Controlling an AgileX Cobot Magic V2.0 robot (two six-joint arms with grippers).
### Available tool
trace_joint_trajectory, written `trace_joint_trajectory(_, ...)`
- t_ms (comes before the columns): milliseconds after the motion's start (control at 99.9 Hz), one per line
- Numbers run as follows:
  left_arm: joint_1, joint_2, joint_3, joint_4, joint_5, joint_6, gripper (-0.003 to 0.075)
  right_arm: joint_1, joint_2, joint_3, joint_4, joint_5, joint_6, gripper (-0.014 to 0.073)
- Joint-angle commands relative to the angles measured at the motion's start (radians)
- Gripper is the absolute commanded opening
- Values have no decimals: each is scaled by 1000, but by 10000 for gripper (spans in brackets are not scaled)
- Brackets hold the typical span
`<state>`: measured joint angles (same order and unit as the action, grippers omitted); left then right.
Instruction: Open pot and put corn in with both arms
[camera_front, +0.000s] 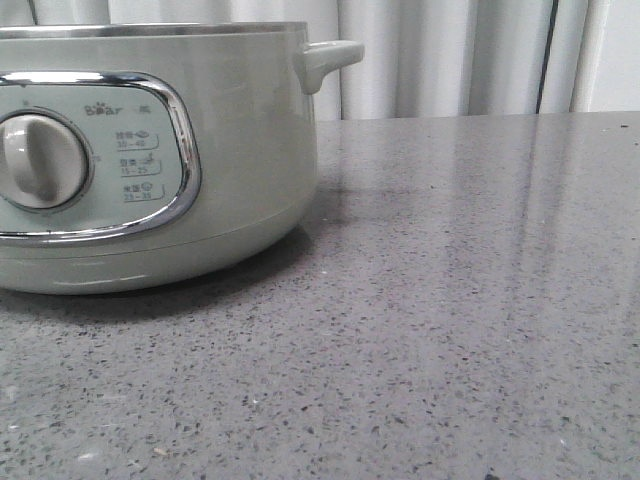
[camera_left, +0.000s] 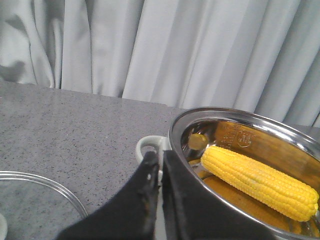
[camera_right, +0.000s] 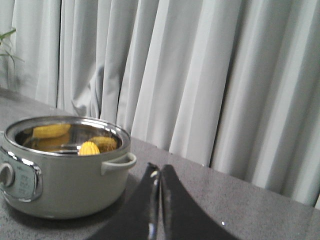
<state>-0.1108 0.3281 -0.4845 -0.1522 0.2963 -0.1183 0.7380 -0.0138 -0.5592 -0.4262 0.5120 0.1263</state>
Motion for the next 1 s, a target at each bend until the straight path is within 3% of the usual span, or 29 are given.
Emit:
trace_joint_trajectory(0,-9,13,-33,-14,-73,-2,-20,-3,-10,-6,-23,-60,-7,-44)
trace_joint_trajectory(450,-9,0,4,-14,-93,-2,-20,-3,-10,6,-23,-60,-7,-44)
trace_joint_trajectory(760,-9,-146,293,20,-260,-2,-20,-3,-10,6,-23,-60,-7,-44)
trace_joint_trajectory(991,-9,-336,483,124,-227,-2,-20,-3,-10,6,-23,-60,-7,-44)
